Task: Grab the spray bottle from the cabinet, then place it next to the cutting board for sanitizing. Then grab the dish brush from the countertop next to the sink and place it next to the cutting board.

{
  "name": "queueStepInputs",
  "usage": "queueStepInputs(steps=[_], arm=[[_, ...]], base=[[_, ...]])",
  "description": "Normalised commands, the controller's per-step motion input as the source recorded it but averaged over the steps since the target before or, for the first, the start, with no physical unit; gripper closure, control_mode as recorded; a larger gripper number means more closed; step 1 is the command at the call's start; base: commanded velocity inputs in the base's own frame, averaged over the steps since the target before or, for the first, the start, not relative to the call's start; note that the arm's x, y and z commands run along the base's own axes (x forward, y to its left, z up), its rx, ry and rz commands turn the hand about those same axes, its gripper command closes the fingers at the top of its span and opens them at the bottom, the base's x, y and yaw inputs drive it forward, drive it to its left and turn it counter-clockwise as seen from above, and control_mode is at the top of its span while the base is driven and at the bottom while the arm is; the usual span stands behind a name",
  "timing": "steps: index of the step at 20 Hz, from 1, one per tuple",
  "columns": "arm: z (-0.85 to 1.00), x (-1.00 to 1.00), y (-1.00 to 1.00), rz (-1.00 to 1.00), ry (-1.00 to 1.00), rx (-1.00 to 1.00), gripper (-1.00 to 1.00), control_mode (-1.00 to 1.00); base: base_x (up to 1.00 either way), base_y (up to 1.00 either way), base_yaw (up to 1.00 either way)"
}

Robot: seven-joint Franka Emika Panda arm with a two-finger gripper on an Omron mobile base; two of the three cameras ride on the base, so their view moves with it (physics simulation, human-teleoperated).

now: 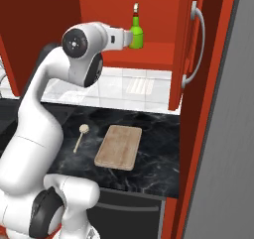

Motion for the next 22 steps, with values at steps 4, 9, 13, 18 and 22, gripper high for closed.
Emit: queueStepInputs(steps=[4, 9, 13, 18, 22], arm=[[0.0, 0.49, 0.0, 0.0, 0.0, 0.0, -1.0, -1.0], [0.0, 0.45, 0.0, 0.0, 0.0, 0.0, -1.0, -1.0], [-0.01, 0.41, 0.0, 0.0, 0.0, 0.0, -1.0, -1.0], [-0.04, 0.38, 0.0, 0.0, 0.0, 0.0, -1.0, -1.0], [-0.03, 0.26, 0.0, 0.0, 0.0, 0.0, -1.0, -1.0]], base=[[0.0, 0.0, 0.0], [0.0, 0.0, 0.0], [0.0, 0.0, 0.0], [0.0, 0.0, 0.0], [0.0, 0.0, 0.0]])
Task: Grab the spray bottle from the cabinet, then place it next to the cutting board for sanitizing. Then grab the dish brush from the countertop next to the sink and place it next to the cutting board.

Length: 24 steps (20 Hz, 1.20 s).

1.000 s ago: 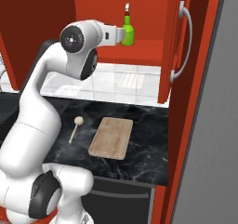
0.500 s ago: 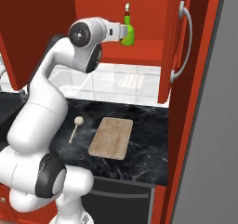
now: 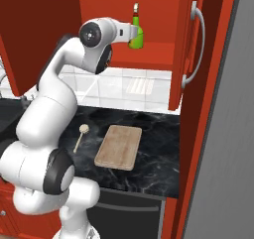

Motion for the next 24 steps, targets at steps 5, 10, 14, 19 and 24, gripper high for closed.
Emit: queueStepInputs(steps=[5, 10, 14, 19, 24], arm=[[-0.02, 0.23, 0.0, 0.0, 0.0, 0.0, -1.0, -1.0], [-0.03, 0.31, 0.0, 0.0, 0.0, 0.0, -1.0, -1.0], [0.0, 0.2, 0.0, 0.0, 0.0, 0.0, -1.0, -1.0], [0.0, 0.41, -0.18, 0.0, 0.0, 0.02, -1.0, -1.0], [0.0, 0.4, -0.12, 0.0, 0.0, 0.0, -1.0, -1.0]], base=[[0.0, 0.0, 0.0], [0.0, 0.0, 0.0], [0.0, 0.0, 0.0], [0.0, 0.0, 0.0], [0.0, 0.0, 0.0]])
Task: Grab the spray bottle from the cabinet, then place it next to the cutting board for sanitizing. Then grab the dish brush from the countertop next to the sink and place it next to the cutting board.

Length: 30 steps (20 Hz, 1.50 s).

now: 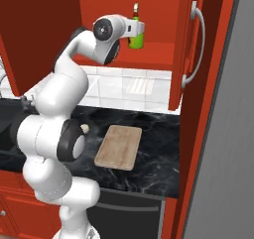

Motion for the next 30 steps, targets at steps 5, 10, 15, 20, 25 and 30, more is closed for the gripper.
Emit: queueStepInputs(steps=[5, 10, 15, 20, 25, 30], arm=[[0.0, 0.42, -0.06, 0.0, 0.01, 0.0, -1.0, -1.0], [0.0, 0.4, -0.01, 0.0, 0.0, 0.0, -1.0, -1.0], [0.0, 0.33, -0.12, 0.0, 0.0, 0.0, -1.0, -1.0], [0.0, 0.26, -0.14, 0.02, 0.0, 0.0, -1.0, -1.0], [-0.01, 0.31, -0.03, 0.0, 0.0, 0.0, -1.0, -1.0], [-0.04, 0.32, -0.01, 0.0, 0.0, 0.0, -1.0, -1.0]], base=[[0.0, 0.0, 0.0], [0.0, 0.0, 0.0], [0.0, 0.0, 0.0], [0.0, 0.0, 0.0], [0.0, 0.0, 0.0], [0.0, 0.0, 0.0]])
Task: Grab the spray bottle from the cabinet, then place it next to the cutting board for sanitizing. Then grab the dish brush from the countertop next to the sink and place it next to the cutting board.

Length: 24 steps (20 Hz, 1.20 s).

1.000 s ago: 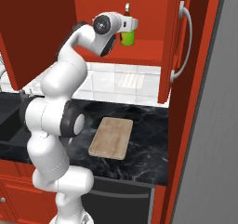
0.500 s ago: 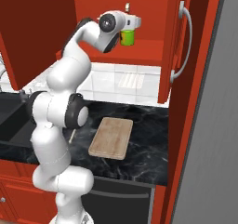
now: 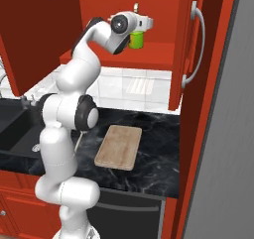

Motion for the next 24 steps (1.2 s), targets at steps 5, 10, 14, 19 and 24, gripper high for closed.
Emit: queueStepInputs(steps=[5, 10, 14, 19, 24], arm=[[-0.09, 0.37, 0.0, 0.0, 0.0, 0.0, 1.0, -1.0], [-0.07, 0.42, 0.0, 0.0, 0.0, 0.0, 1.0, -1.0], [0.0, 0.02, 0.0, 0.0, 0.0, 0.0, 1.0, -1.0], [0.02, -0.81, 0.01, 0.0, -0.04, 0.01, 1.0, -1.0], [0.0, -0.78, 0.1, 0.0, -0.04, 0.01, 1.0, -1.0]], base=[[0.0, 0.0, 0.0], [0.0, 0.0, 0.0], [0.0, 0.0, 0.0], [0.0, 0.0, 0.0], [0.0, 0.0, 0.0]])
